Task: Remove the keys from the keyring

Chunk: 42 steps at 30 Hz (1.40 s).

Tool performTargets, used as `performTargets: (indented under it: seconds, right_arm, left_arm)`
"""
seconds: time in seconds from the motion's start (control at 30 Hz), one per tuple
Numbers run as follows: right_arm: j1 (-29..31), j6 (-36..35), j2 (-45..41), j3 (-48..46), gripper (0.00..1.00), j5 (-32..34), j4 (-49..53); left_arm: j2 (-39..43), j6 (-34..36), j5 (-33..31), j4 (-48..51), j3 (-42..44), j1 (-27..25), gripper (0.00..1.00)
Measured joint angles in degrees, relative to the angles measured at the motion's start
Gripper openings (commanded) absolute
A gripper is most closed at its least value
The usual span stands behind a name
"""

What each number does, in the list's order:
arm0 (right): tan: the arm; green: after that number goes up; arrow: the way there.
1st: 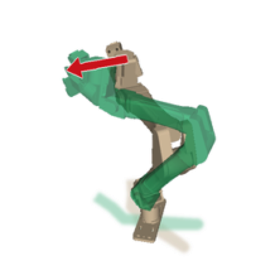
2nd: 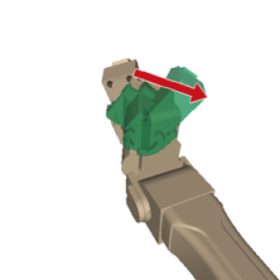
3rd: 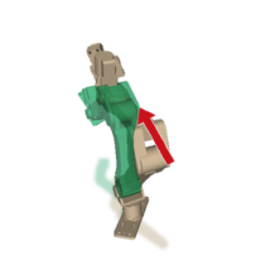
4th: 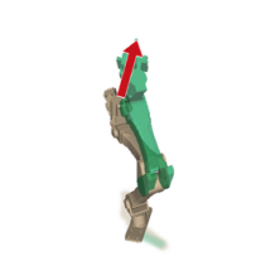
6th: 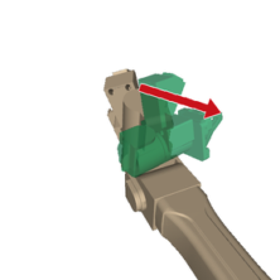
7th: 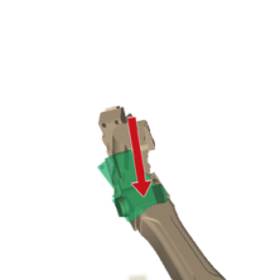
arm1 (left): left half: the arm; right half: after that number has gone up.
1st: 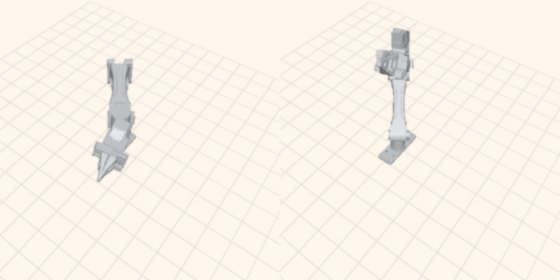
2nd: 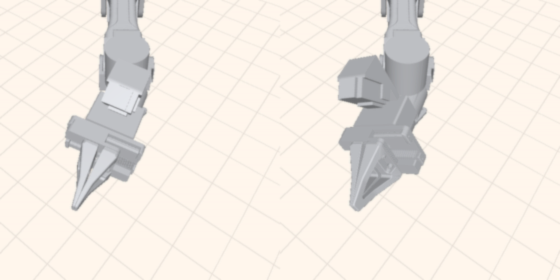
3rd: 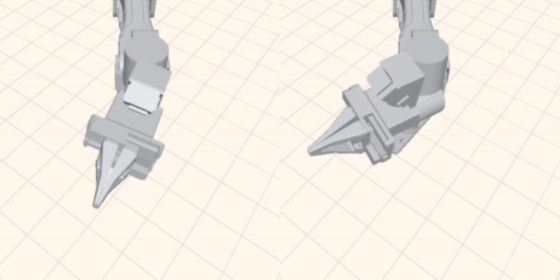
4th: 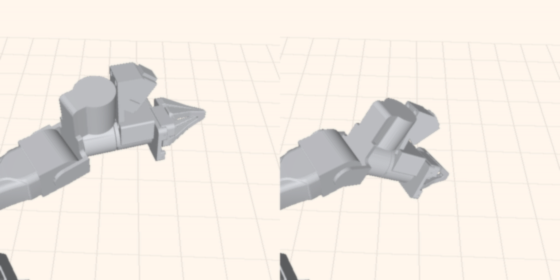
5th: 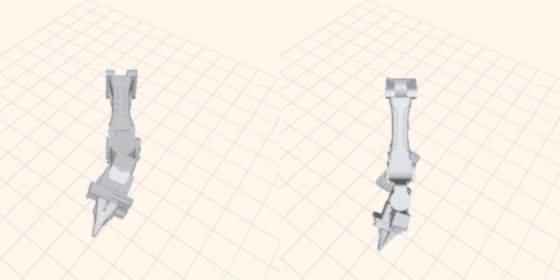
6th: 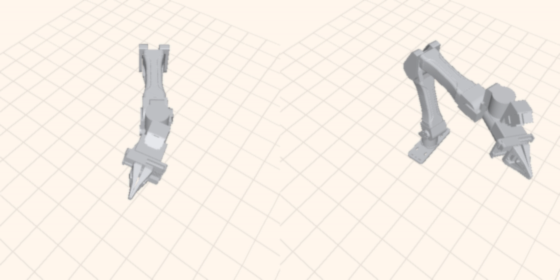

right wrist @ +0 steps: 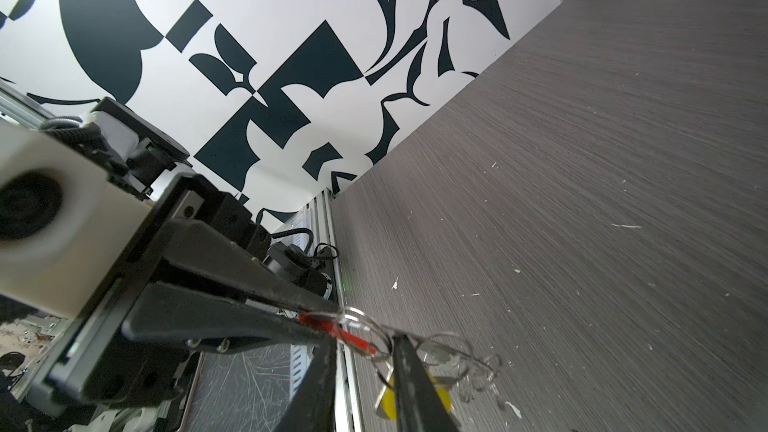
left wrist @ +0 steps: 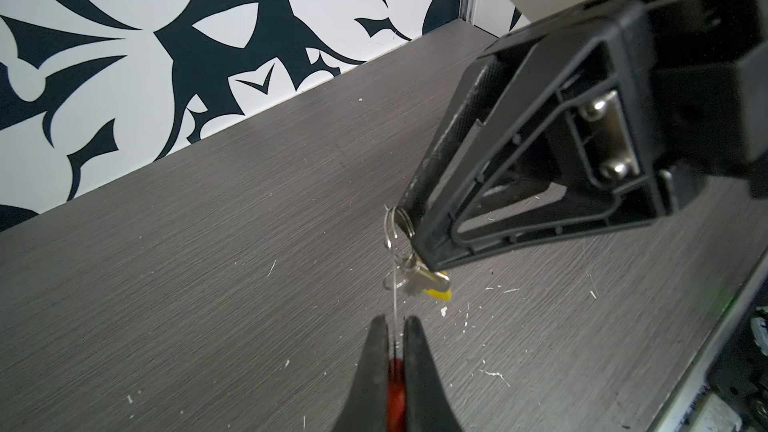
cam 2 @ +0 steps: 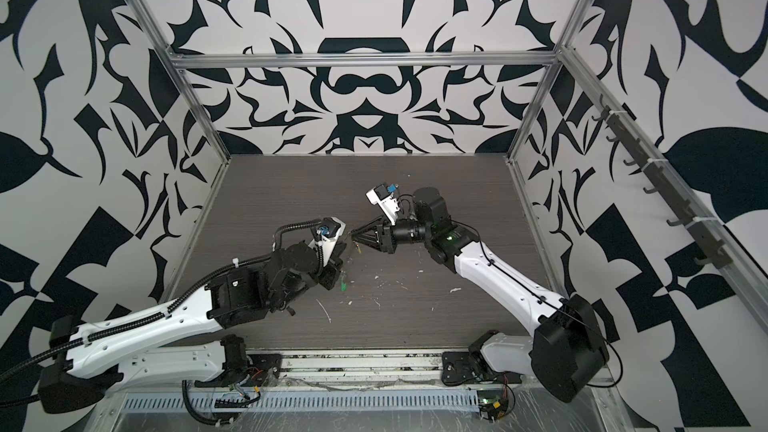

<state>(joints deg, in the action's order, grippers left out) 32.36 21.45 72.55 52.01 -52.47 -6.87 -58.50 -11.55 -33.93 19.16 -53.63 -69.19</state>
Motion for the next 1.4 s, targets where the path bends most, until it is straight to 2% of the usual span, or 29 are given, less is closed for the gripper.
performTargets:
  seconds: [0.5, 0.67, 0.83, 0.87, 0.97, 1.03, 1.17, 1.4]
  right_arm:
    - [0.0, 7.48, 0.02, -1.57, 0.25, -0.31, -10.58]
    - [0.0, 8.83, 0.02, -1.64, 0.34, -0.9, -12.55]
    - [0.0, 8.72, 0.02, -1.73, 0.37, -0.37, -12.26]
    - [0.0, 8.74, 0.02, -1.73, 0.36, -0.28, -12.22]
    - [0.0, 8.9, 0.02, -1.73, 0.26, -0.33, -12.17]
    - [0.07, 8.83, 0.02, -1.75, 0.25, -0.5, -12.26]
    - [0.15, 8.66, -0.02, -1.75, 0.27, -0.44, -12.22]
    - [0.33, 7.54, -1.79, -1.97, 0.39, 1.68, -9.35]
  left_arm:
    - [1.9, -0.2, -1.16, -0.02, 0.0, -0.59, 0.0]
    - [1.92, -0.26, -1.05, -0.04, 0.0, -0.59, 0.0]
    - [2.25, -0.44, -0.28, -0.13, 0.0, -0.66, 0.0]
    - [2.38, -0.44, -0.13, -0.22, 0.0, -0.7, 0.0]
    - [2.47, -0.44, 0.13, -0.48, 0.0, -0.92, 0.0]
    - [2.47, -0.44, 0.07, -0.44, 0.0, -0.96, 0.0]
    - [2.19, -0.55, -0.92, -0.44, 0.0, -0.98, 0.0]
    - [1.4, -0.87, -2.47, -0.31, -0.17, -1.18, 0.0]
